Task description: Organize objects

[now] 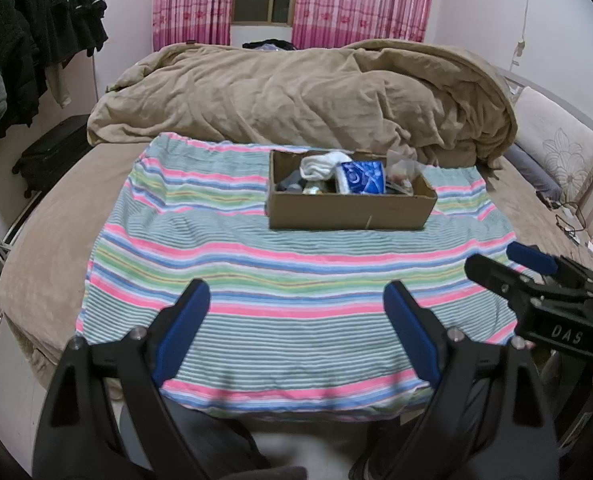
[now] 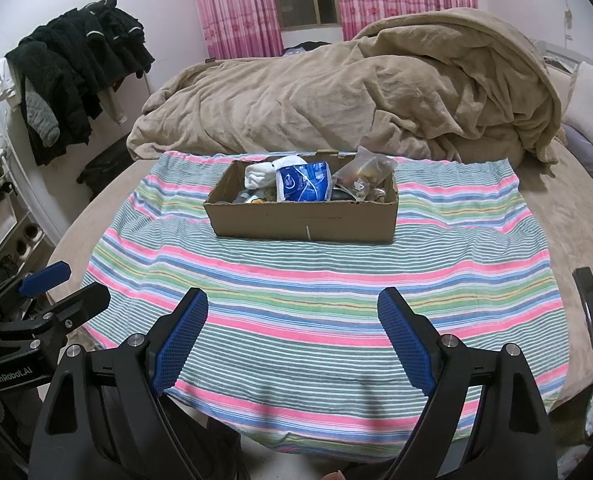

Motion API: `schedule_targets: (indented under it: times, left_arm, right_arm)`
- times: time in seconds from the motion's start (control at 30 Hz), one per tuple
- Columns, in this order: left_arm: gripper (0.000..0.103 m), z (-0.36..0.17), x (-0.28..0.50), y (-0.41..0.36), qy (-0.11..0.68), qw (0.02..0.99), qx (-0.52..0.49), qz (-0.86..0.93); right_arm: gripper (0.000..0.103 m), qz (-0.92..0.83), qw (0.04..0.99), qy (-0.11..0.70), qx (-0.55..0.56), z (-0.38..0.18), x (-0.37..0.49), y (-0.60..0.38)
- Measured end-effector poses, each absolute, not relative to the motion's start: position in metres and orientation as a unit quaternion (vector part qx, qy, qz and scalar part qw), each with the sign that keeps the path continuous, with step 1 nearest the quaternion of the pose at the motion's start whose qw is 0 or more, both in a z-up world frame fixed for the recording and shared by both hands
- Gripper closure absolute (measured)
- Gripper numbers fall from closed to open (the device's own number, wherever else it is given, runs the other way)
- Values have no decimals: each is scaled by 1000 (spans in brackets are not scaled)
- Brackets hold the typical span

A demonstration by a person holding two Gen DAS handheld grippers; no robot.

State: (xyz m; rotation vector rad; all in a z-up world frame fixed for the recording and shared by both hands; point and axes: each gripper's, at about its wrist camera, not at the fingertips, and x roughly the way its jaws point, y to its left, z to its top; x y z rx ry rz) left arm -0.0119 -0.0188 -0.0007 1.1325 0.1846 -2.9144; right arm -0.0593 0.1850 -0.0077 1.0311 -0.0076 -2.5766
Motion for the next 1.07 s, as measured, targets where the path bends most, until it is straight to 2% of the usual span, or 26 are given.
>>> schedule_targets:
  times: [1.07]
  left_arm:
    - [13, -15, -30, -25, 52, 13, 368, -928]
  right_arm:
    - [14, -908, 184, -1, 376, -16, -71, 180]
